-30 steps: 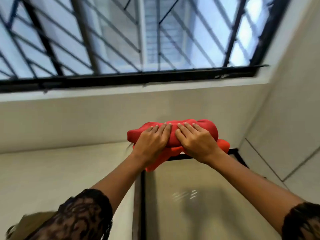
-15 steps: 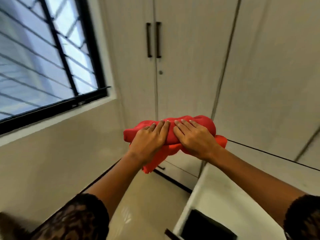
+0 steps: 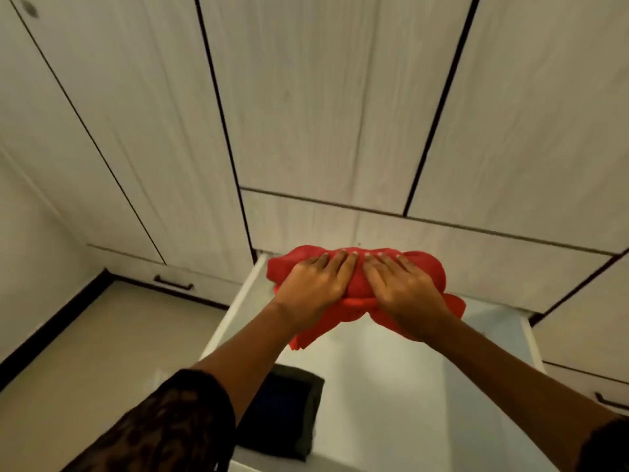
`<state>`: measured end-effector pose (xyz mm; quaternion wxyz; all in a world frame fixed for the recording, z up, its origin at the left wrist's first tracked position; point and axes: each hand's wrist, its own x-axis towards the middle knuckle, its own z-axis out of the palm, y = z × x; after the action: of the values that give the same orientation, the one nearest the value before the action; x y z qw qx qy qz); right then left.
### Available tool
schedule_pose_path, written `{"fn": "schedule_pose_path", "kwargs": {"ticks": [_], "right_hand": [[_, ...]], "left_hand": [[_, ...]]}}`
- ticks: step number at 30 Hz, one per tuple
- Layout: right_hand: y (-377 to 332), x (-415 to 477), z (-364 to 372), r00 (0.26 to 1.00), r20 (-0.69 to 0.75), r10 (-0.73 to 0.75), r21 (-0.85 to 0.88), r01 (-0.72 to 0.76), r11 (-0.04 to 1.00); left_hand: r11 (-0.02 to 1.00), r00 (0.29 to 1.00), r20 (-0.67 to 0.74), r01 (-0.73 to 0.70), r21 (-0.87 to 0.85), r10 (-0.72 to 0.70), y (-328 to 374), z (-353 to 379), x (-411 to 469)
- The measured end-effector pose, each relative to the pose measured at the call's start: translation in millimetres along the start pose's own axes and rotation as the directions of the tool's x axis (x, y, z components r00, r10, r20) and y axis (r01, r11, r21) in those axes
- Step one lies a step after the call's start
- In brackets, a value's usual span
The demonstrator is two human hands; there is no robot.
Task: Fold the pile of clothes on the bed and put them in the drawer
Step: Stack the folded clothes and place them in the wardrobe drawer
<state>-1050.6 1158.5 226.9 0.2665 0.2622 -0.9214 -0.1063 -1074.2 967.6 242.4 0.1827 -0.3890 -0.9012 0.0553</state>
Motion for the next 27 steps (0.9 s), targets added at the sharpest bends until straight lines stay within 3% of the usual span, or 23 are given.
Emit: {"fn": "schedule_pose_path", "kwargs": {"ticks": [9, 13, 16, 22, 27], "right_hand": [[26, -111, 145, 0.996, 0.046, 0.076, -0.093, -0.072, 0.993], [-8, -182, 213, 0.999, 0.053, -0.009, -0.095, 0.014, 0.995], [-53, -239, 243, 0.994, 0.06, -0.095, 0.0, 0.095, 0.995], [-118, -305, 242, 0.974, 0.155, -0.165, 0.139, 0.144, 0.98], [-151, -312, 235, 0.969, 0.174, -0.173, 0.126, 0.152, 0.98]], "left_hand": [[0.986, 0.978, -0.121, -0.165, 0.038, 0.168, 75, 172, 45], [0.968, 0.966, -0.08, -0.239, 0.078, 0.245, 121, 255, 8], [0.943, 0.943, -0.018, -0.333, -0.012, 0.333, 160, 298, -47], [0.879, 0.883, -0.039, -0.469, -0.084, 0.467, 188, 327, -133], [0.827, 0.829, 0.056, -0.546, -0.133, 0.556, 174, 316, -150]]}}
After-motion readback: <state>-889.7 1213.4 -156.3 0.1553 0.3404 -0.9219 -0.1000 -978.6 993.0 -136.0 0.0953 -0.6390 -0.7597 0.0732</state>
